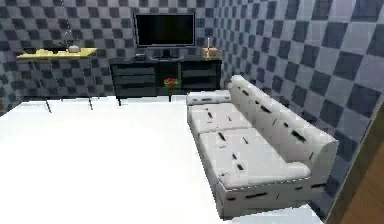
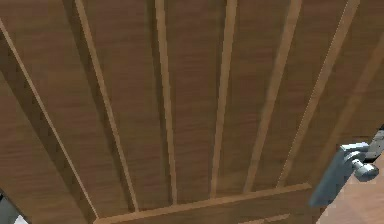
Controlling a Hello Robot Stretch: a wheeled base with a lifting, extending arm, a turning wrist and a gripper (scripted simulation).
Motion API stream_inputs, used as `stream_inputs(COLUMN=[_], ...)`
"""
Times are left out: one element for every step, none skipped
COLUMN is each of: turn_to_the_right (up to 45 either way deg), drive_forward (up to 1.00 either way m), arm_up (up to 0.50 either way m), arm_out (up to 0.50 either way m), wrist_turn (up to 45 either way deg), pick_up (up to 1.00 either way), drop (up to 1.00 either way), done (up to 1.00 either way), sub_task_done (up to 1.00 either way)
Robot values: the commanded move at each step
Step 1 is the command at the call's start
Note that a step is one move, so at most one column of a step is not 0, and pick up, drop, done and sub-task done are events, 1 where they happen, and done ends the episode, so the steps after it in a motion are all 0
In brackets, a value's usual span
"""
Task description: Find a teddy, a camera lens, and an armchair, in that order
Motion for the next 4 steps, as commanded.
stream_inputs(turn_to_the_right=[-12.0,0.0,-9.0,0.0], drive_forward=[0.00,0.45,0.00,1.00], arm_up=[0.00,0.00,0.00,0.00], arm_out=[0.00,0.00,0.00,0.00], wrist_turn=[0.0,0.0,0.0,0.0], pick_up=[0.00,0.00,0.00,0.00], drop=[0.00,0.00,0.00,0.00], done=[0.00,0.00,0.00,0.00], sub_task_done=[0.00,0.00,0.00,0.00])
